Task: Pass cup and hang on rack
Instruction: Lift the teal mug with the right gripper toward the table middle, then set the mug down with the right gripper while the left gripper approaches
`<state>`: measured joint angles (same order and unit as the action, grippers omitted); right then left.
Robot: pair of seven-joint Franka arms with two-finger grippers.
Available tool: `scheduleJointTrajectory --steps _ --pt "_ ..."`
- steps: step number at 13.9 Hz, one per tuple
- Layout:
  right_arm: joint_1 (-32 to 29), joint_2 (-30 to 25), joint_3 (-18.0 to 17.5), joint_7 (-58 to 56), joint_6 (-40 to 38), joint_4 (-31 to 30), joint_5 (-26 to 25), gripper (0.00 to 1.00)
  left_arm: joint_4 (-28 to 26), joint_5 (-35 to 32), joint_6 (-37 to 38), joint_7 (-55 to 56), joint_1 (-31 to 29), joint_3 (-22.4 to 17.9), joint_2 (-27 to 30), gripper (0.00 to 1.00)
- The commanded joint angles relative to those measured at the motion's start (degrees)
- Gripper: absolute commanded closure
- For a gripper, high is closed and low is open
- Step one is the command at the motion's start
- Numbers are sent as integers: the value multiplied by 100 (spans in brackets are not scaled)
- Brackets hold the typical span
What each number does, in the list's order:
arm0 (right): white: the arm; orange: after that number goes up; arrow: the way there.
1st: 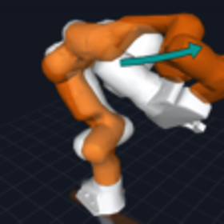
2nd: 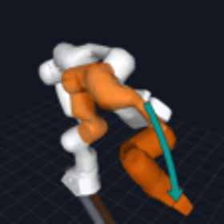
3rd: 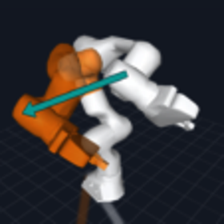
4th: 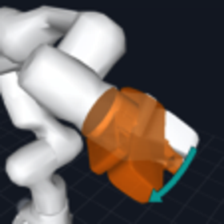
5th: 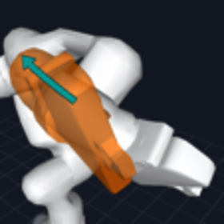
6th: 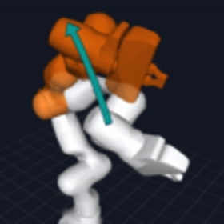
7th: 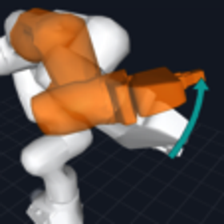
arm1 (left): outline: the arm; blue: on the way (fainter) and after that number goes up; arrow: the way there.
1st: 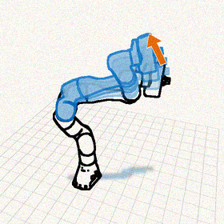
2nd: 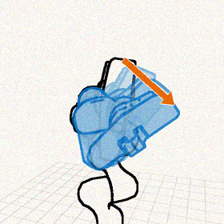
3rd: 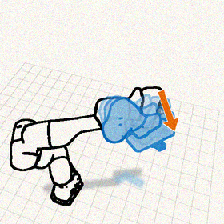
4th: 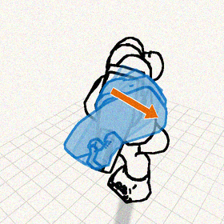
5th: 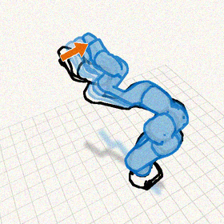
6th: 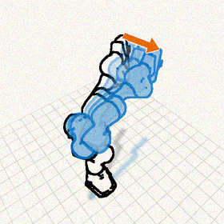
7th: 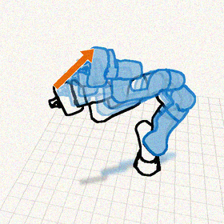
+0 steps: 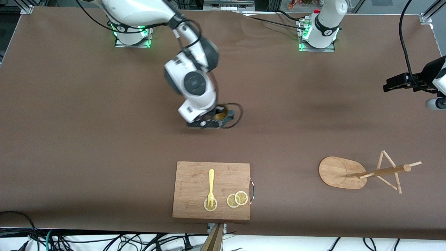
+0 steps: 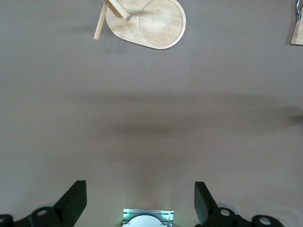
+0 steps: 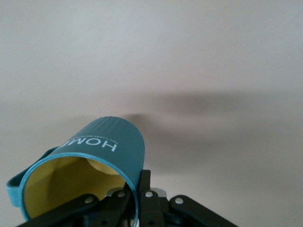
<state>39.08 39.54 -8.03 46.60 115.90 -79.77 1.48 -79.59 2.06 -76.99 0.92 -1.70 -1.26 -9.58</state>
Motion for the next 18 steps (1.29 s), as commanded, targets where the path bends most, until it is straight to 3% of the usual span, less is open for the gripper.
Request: scheduleJointTrajectory --steps 1,7,14,15,18 --pt "800 475 117 507 186 602 -16 100 137 49 27 66 -6 29 -62 0" --pt "1532 747 170 903 591 612 -60 100 137 93 53 66 -50 38 -53 0" --pt "1647 950 345 1009 828 612 -52 100 23 84 290 -73 12 91 -53 0" --pt "1647 950 354 1000 829 612 -52 95 -12 93 325 -318 21 100 -53 0" --pt "1629 906 363 1105 820 656 -25 69 -301 84 387 -1389 21 100 -1 0"
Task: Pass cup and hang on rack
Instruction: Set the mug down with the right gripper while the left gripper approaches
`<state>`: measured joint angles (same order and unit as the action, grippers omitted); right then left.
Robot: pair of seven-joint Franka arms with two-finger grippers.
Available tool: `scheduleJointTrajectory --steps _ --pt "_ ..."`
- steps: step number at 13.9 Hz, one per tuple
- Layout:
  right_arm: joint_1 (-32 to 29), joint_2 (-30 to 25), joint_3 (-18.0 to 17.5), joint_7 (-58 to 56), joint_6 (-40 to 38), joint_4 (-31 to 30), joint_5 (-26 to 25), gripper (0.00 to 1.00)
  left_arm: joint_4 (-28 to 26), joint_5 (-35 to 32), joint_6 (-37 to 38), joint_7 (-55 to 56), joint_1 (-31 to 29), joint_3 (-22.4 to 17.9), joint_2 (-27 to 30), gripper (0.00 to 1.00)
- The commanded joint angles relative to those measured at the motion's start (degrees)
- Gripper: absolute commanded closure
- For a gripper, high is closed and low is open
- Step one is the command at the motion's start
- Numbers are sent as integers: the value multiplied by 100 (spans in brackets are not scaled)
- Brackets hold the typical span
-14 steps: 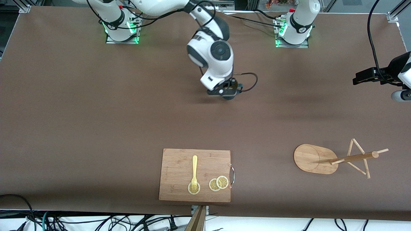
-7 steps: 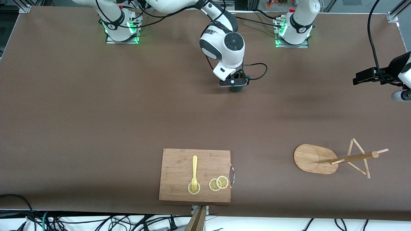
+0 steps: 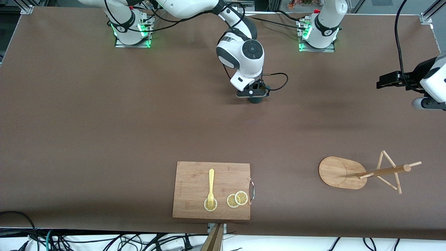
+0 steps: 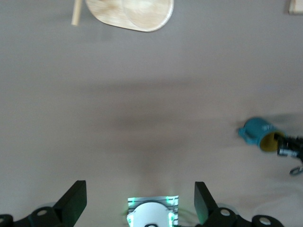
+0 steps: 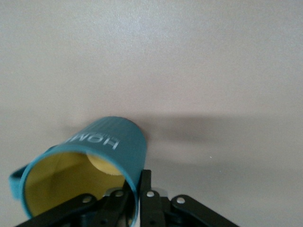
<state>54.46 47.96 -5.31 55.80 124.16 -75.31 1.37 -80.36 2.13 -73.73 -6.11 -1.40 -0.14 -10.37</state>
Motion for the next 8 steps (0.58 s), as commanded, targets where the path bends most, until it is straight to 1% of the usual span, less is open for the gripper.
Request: scheduleJointTrajectory --steps 1,3,4,5,6,8 --pt "82 38 92 220 -58 227 -14 63 -287 86 61 -1055 -9 -12 79 0" --pt "65 -128 83 256 -146 253 12 58 -497 86 52 -1688 -9 40 79 0" --pt "65 -207 100 291 -242 262 21 46 -629 86 52 -1996 -9 84 96 0" --pt "47 -313 100 274 -391 323 30 44 -804 86 43 -2338 -9 215 148 0" --pt "-31 -375 83 265 -618 445 47 44 -971 86 0 -2577 -9 382 210 0" --pt "-277 -393 30 221 -1233 945 248 41 -1392 95 -184 -2937 0 611 403 0"
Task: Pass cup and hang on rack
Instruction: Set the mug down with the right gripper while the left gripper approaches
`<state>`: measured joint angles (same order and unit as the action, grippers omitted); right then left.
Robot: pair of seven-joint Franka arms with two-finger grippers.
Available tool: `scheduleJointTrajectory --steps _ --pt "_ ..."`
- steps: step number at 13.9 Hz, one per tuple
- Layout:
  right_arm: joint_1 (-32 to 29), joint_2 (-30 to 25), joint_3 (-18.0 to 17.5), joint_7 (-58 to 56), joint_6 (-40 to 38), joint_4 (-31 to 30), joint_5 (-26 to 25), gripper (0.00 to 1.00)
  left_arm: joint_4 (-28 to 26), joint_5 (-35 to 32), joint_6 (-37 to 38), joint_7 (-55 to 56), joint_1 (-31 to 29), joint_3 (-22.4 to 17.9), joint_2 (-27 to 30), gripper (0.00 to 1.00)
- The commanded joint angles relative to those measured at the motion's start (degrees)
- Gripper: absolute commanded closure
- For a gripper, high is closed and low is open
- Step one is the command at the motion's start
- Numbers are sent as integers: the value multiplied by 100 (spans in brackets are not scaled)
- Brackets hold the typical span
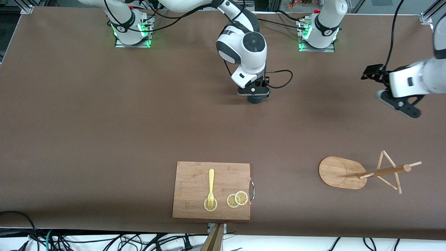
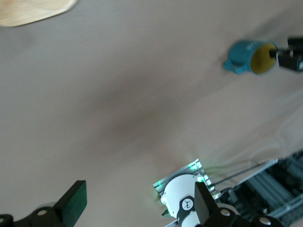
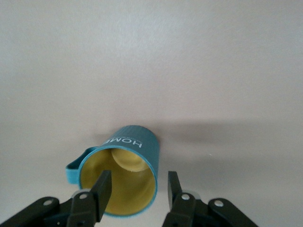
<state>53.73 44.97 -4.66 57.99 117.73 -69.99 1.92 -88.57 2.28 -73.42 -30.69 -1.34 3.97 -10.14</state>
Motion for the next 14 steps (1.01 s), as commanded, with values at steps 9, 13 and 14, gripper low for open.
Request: scheduleJointTrajectory --steps 9,13,14 --pt "-2215 -1235 115 -1650 -2086 583 431 1 -3130 1352 -2579 -2615 -24 420 1040 0" --pt "-2982 -1683 245 -2862 -2736 574 854 1 -3982 2178 -3598 -3441 -42 709 1040 0" --pt "-3000 -1841 394 -2960 -2921 540 837 1 -4184 2346 -3818 -3617 -51 788 1040 0"
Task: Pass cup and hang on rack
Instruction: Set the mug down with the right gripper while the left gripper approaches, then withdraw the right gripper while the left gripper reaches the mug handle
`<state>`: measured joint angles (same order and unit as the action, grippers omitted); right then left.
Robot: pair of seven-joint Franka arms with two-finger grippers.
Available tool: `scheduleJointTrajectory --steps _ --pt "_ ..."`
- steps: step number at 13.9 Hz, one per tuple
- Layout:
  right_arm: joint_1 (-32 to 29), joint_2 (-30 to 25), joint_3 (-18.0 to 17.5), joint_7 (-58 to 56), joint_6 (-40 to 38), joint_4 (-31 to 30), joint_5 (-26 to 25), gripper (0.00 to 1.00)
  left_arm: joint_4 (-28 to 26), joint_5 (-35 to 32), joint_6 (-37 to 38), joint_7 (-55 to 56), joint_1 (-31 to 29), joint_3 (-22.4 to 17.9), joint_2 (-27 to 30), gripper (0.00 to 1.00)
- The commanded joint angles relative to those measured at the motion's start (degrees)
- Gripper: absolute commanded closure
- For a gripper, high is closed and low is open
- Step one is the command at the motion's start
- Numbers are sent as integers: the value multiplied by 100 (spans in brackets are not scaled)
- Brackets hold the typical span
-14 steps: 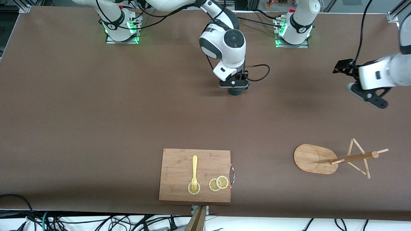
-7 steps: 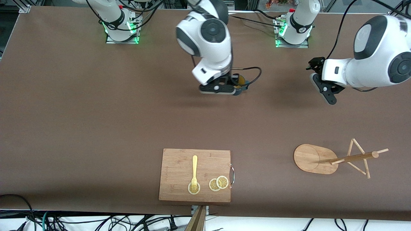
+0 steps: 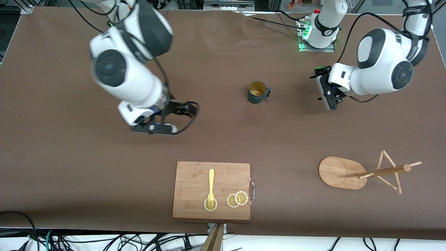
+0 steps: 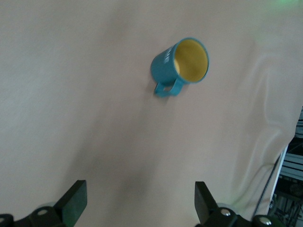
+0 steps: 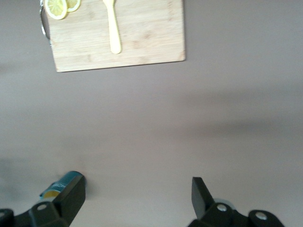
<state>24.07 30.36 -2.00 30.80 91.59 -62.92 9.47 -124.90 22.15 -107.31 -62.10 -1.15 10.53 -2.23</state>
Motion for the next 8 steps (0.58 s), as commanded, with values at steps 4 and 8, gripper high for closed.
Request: scheduleJointTrajectory --steps 4,8 --pt "-34 -1364 945 -1275 -546 -1263 56 1 -921 878 -914 -864 -70 353 206 0" --pt "-34 -2156 1597 -2261 -546 -2179 -49 0 -1430 1729 -1738 -1531 -61 738 188 0"
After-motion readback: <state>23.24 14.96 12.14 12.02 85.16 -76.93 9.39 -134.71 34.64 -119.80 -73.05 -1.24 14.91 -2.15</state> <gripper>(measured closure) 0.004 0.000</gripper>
